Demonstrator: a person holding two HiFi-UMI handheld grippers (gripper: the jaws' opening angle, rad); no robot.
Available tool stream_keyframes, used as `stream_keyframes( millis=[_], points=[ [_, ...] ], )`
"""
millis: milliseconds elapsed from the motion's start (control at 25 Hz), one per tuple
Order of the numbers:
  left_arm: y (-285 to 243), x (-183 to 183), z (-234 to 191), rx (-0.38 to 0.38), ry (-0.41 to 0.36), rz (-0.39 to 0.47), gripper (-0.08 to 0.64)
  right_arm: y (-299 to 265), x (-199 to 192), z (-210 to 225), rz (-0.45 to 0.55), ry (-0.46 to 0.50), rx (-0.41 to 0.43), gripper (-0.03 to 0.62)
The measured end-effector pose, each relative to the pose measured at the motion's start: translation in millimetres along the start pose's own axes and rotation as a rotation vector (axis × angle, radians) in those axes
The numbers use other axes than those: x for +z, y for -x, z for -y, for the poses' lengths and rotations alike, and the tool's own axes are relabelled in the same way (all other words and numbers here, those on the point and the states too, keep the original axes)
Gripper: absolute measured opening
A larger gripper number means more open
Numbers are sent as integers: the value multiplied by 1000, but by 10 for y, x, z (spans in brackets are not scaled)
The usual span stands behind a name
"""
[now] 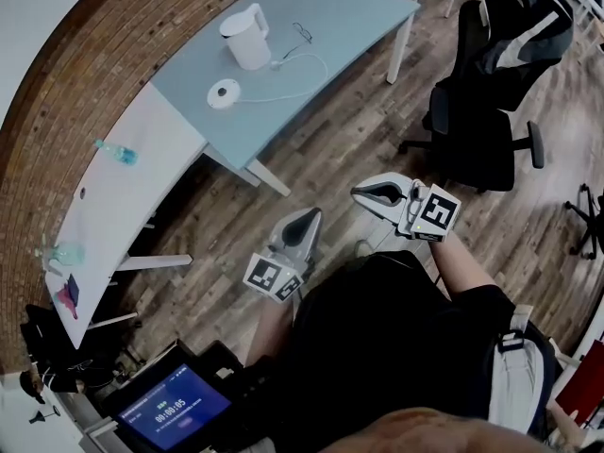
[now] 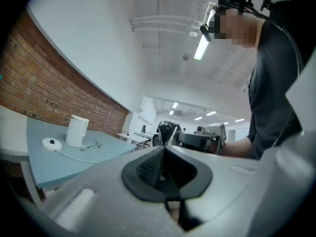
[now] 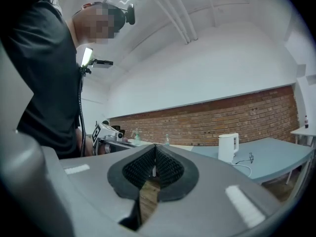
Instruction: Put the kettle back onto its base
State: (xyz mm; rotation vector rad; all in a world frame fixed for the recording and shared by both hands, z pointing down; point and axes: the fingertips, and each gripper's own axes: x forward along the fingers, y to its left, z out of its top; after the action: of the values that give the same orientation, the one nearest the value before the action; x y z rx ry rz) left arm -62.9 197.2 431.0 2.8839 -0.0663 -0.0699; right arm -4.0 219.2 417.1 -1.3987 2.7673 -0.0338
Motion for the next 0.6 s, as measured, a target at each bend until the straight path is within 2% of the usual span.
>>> stream_keyframes(
  millis=[280, 600],
  points=[
    [-344, 22, -128, 54, -17, 2, 5, 58, -29, 411, 6, -5, 50, 6],
    [-576, 48, -296, 105, -21, 1, 5, 37, -78, 651, 3, -12, 106, 6]
  ],
)
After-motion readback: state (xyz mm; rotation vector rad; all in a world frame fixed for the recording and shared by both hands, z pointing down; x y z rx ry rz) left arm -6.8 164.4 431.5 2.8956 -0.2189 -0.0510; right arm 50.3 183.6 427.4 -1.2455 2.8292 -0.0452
